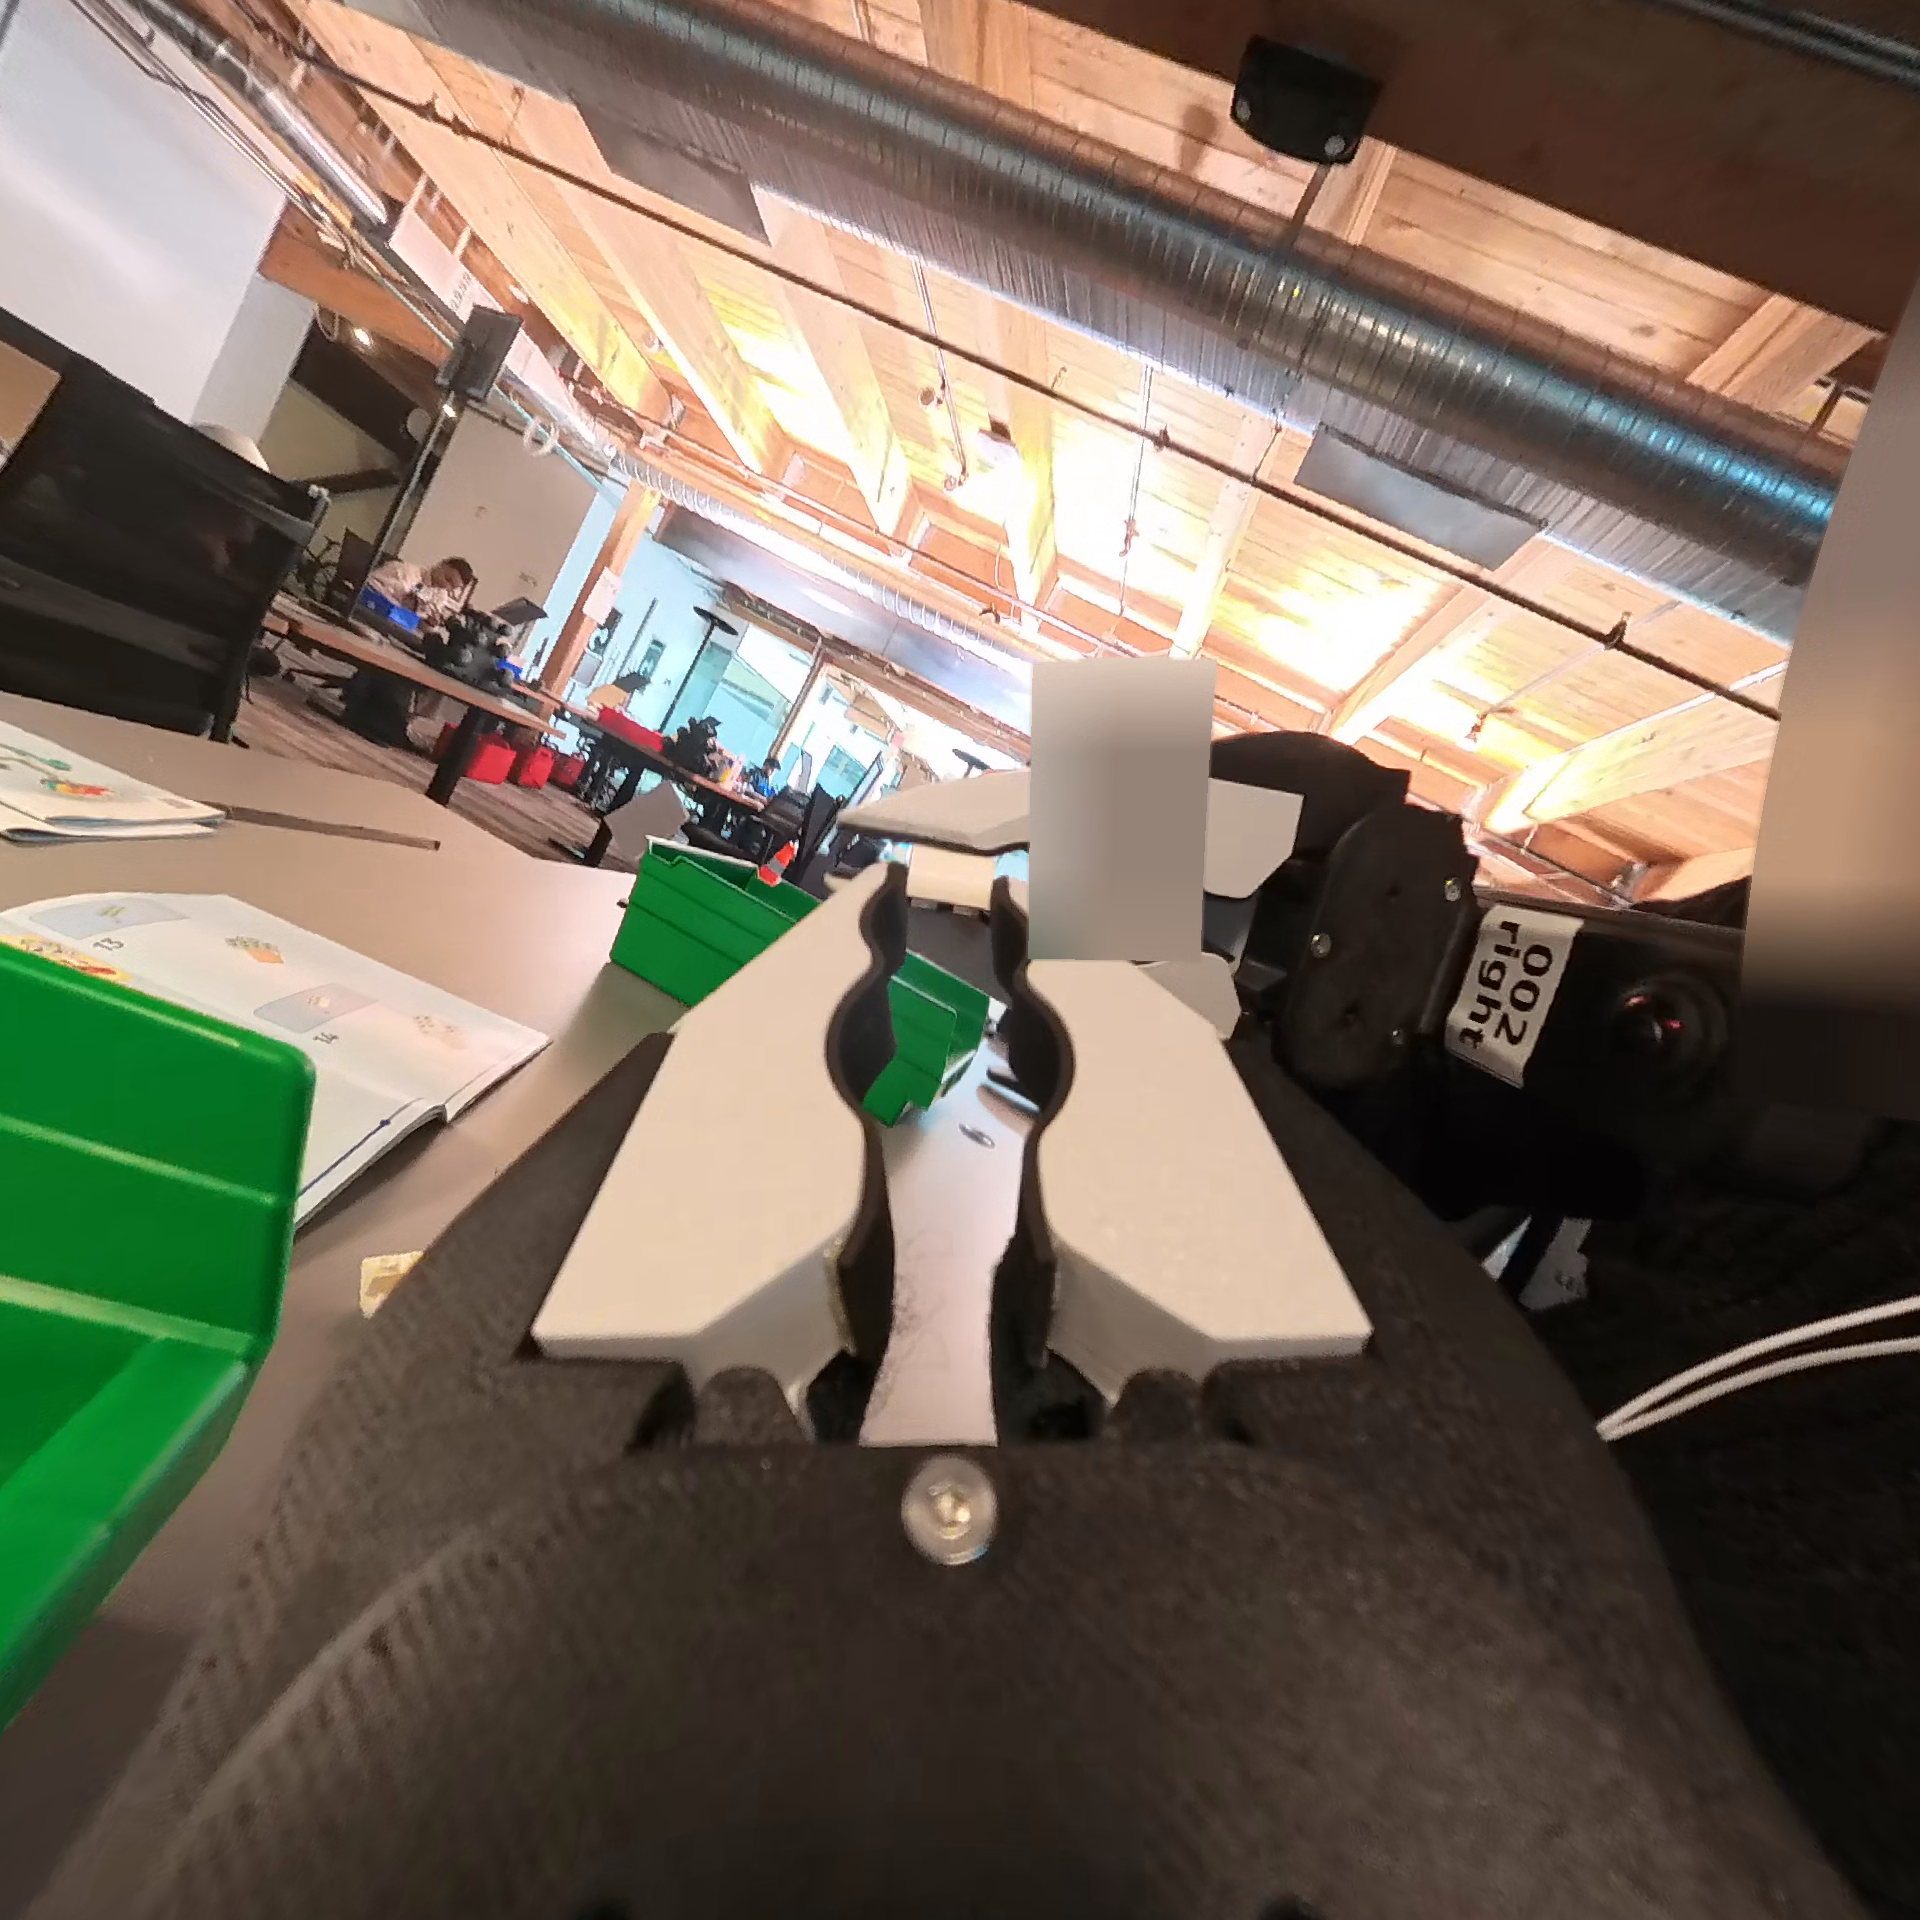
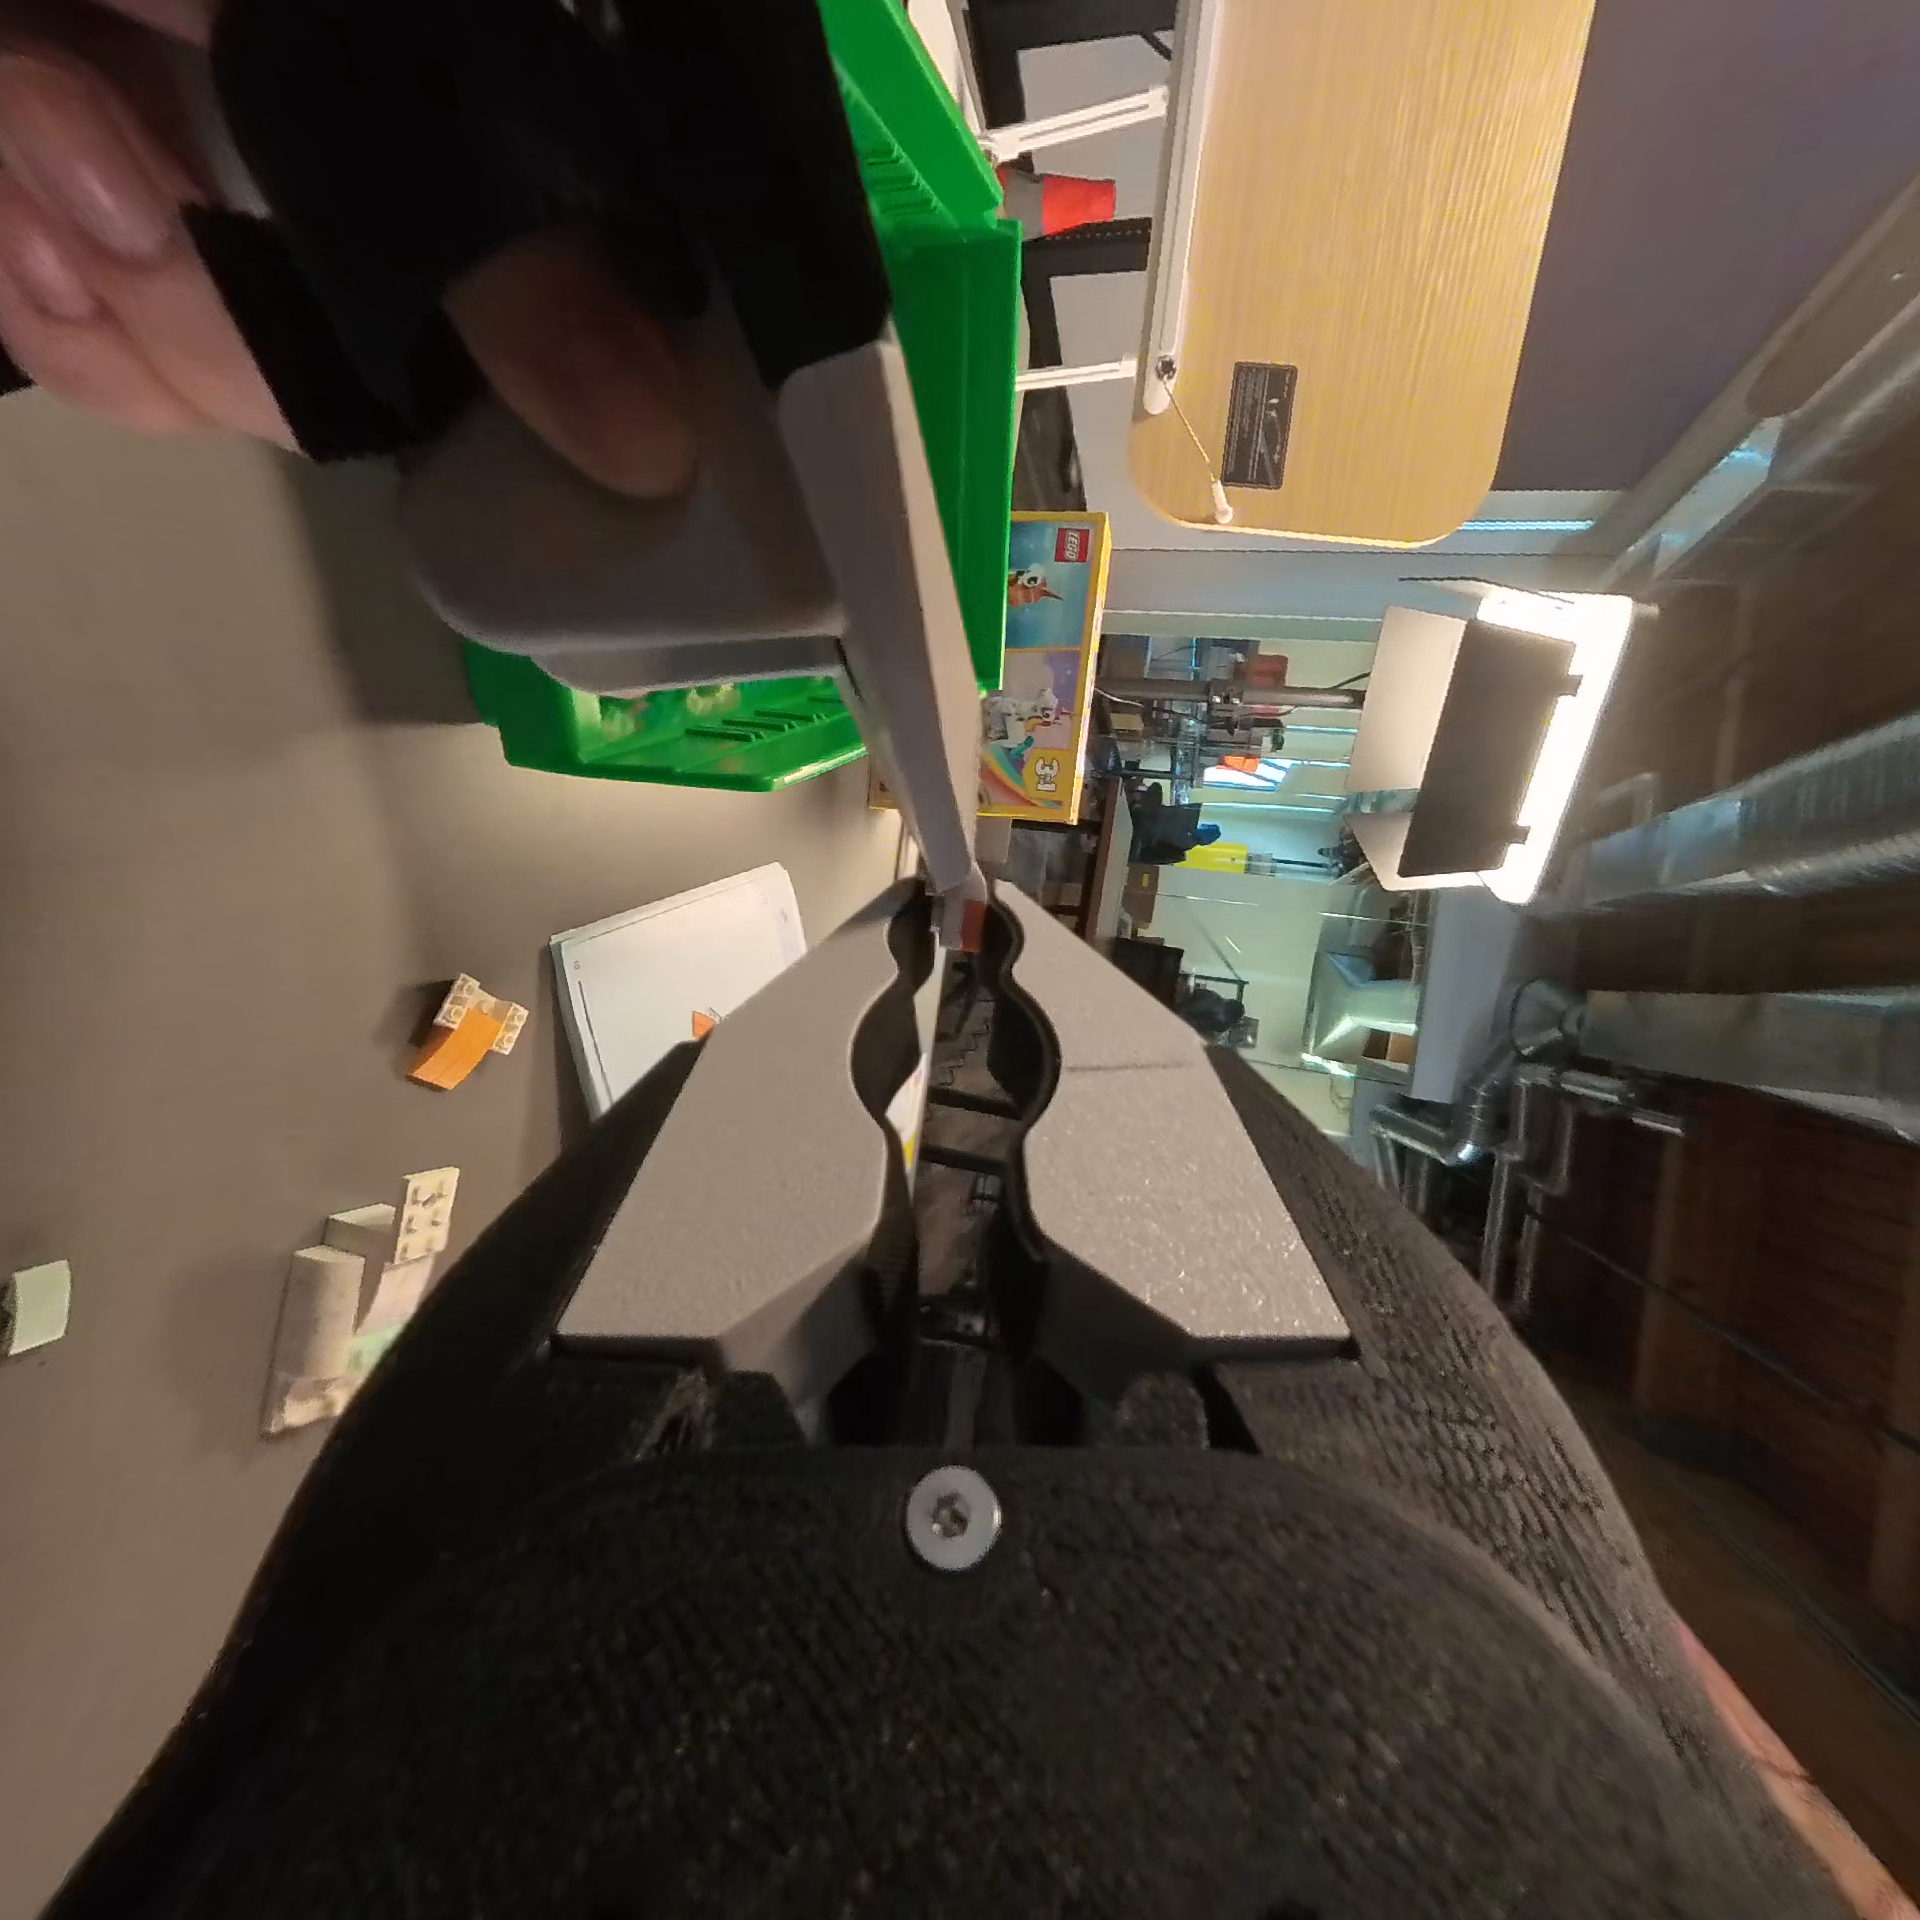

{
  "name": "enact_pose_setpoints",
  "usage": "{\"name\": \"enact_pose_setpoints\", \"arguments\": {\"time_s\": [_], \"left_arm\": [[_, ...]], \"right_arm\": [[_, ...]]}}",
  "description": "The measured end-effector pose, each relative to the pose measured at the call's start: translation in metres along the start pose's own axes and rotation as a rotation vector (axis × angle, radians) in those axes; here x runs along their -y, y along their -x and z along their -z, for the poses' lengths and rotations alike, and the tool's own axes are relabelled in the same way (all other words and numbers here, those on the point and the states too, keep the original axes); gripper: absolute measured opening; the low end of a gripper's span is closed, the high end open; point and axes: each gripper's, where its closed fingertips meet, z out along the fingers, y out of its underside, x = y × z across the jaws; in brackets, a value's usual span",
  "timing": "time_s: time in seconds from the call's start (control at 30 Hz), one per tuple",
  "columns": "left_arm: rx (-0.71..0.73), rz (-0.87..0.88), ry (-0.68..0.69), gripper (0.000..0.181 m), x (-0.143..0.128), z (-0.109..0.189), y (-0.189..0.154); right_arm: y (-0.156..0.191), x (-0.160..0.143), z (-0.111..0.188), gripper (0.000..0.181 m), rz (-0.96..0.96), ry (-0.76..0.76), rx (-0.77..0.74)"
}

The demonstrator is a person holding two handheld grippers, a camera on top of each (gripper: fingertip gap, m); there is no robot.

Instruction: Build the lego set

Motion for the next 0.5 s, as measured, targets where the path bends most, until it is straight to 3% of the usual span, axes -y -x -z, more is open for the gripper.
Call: {"name": "enact_pose_setpoints", "arguments": {"time_s": [0.1, 0.23, 0.3, 0.33, 0.5], "left_arm": [[0.0, 0.003, -0.013, 0.015, 0.0, 0.0, 0.0], [0.015, 0.0, -0.014, 0.015, -0.001, 0.001, 0.003], [0.025, -0.012, -0.009, 0.015, -0.001, 0.002, 0.005], [0.031, -0.016, -0.01, 0.015, 0.0, 0.003, 0.006], [0.053, -0.007, 0.026, 0.015, -0.005, 0.005, 0.014]], "right_arm": [[0.001, 0.0, 0.0, 0.006, -0.019, 0.0, -0.007], [0.006, 0.001, -0.003, 0.009, -0.189, -0.045, 0.042], [0.01, 0.0, -0.003, 0.036, -0.264, -0.06, 0.078], [0.011, -0.003, -0.002, 0.041, -0.297, -0.063, 0.09], [0.013, -0.012, 0.005, 0.024, -0.275, -0.104, 0.003]]}}
